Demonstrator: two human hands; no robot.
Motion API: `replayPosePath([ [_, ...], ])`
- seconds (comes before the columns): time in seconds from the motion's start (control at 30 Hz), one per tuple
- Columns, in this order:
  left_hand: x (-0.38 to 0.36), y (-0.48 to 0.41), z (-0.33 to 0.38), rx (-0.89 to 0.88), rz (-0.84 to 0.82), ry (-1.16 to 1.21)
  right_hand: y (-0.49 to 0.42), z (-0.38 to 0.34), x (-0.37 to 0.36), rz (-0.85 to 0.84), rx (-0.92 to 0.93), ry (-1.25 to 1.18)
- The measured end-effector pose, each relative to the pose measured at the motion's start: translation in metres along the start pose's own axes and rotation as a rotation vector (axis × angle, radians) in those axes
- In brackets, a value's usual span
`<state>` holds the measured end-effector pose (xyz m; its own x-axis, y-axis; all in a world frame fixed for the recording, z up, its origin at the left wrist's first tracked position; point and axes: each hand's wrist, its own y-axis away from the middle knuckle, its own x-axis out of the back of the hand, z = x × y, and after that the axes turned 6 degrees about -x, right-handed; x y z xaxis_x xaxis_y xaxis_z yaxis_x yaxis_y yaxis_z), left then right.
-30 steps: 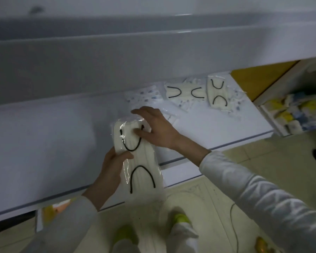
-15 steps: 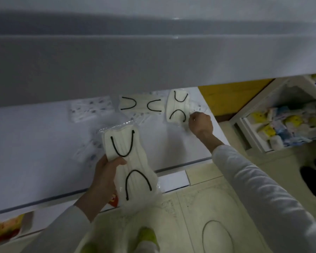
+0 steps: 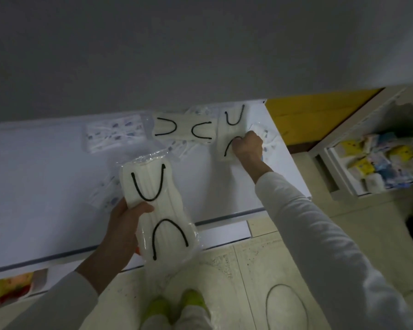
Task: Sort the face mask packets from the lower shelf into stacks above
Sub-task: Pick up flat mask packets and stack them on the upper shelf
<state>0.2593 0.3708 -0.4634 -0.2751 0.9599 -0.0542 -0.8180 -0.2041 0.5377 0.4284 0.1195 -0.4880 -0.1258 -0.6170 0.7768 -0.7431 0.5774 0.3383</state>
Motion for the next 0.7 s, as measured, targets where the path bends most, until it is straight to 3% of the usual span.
replayPosePath([
  [0.2,-0.014,-0.01,-0.007,0.005,0.132,0.148,0.032,0.007,0.031,-0.126,0.228,-0.223],
  [0.43,-0.03,-0.014,-0.005,0.049,0.227,0.283,0.113,-0.003,0.039,-0.659,0.215,-0.54],
  [0.5,-0.031,-0.011,-0.002,0.042,0.226,0.368,0.129,-0.004,0.03,-0.722,0.214,-0.481],
  [0.57,-0.029,-0.01,0.003,0.031,0.182,0.548,0.141,-0.004,0.019,-0.675,0.288,-0.328],
  [0.63,-0.025,-0.013,0.007,0.018,0.142,0.696,0.153,-0.002,0.009,-0.561,0.437,-0.12],
  [0.7,-0.023,-0.015,0.009,0.015,0.156,0.665,0.166,0.003,-0.001,-0.498,0.618,0.039],
])
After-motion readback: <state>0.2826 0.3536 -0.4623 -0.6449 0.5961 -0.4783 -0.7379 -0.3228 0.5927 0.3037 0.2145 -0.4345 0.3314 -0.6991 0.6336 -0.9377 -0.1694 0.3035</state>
